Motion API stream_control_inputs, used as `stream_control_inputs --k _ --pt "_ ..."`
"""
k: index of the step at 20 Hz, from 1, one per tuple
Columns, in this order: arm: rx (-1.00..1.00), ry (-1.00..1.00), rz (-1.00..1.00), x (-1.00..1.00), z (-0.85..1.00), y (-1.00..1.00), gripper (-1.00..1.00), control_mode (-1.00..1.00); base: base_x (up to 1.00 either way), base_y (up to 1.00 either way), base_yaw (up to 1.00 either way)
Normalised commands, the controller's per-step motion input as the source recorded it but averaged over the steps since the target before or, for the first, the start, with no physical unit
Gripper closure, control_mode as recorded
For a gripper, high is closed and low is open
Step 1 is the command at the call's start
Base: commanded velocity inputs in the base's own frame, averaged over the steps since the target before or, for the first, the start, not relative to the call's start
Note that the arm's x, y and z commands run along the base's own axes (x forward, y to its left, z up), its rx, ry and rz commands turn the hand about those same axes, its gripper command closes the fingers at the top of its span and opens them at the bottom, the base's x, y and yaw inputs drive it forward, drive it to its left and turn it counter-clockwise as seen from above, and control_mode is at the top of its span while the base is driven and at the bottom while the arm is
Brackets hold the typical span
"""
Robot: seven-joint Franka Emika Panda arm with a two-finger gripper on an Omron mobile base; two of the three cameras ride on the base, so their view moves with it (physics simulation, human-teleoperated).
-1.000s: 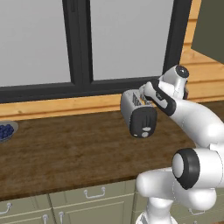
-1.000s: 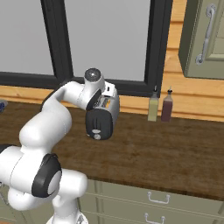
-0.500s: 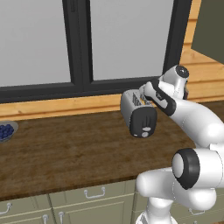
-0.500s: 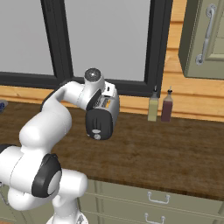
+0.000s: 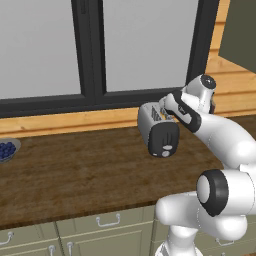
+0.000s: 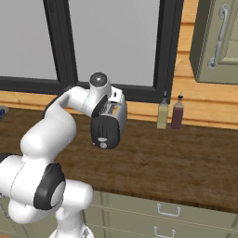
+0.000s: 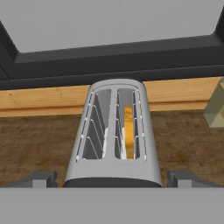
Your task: Start the toaster. Once the lever pops up, take the bread to the plate on the dining counter.
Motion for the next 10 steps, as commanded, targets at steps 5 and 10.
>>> stream_control_inputs --k 5,10 --pt "0.00 0.00 0.00 0.00 0.00 0.00 -1.00 -1.00 0.00 0.00 0.00" --pt "0.00 0.00 0.00 0.00 0.00 0.00 -1.00 -1.00 0.00 0.00 0.00"
